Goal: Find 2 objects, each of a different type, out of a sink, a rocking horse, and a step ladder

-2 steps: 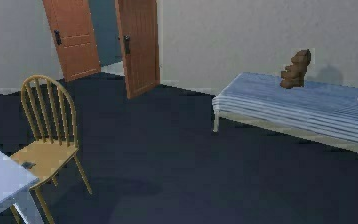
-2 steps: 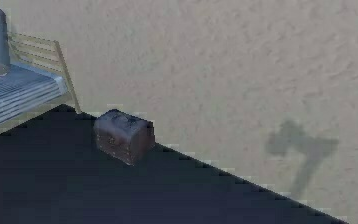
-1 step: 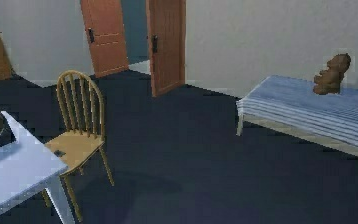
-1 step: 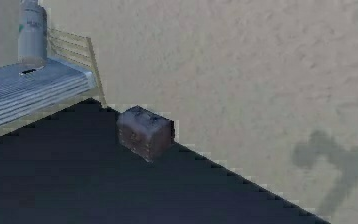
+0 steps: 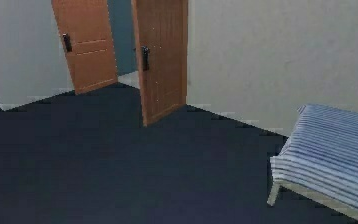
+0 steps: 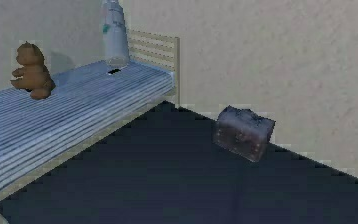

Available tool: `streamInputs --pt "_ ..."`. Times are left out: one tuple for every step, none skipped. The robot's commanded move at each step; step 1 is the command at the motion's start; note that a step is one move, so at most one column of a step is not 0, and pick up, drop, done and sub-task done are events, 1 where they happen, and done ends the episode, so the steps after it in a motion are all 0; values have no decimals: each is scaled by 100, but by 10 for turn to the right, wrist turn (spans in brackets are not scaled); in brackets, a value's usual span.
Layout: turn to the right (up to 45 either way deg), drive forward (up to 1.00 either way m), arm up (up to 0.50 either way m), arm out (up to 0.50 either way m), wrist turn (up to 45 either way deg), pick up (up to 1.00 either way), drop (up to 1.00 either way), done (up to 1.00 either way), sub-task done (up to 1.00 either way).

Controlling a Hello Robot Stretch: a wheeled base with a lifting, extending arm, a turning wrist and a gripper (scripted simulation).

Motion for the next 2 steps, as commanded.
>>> streamInputs --pt "0 65 0 0 0 0 0 0 0" --pt "300 0 0 0 0 0 0 0 0"
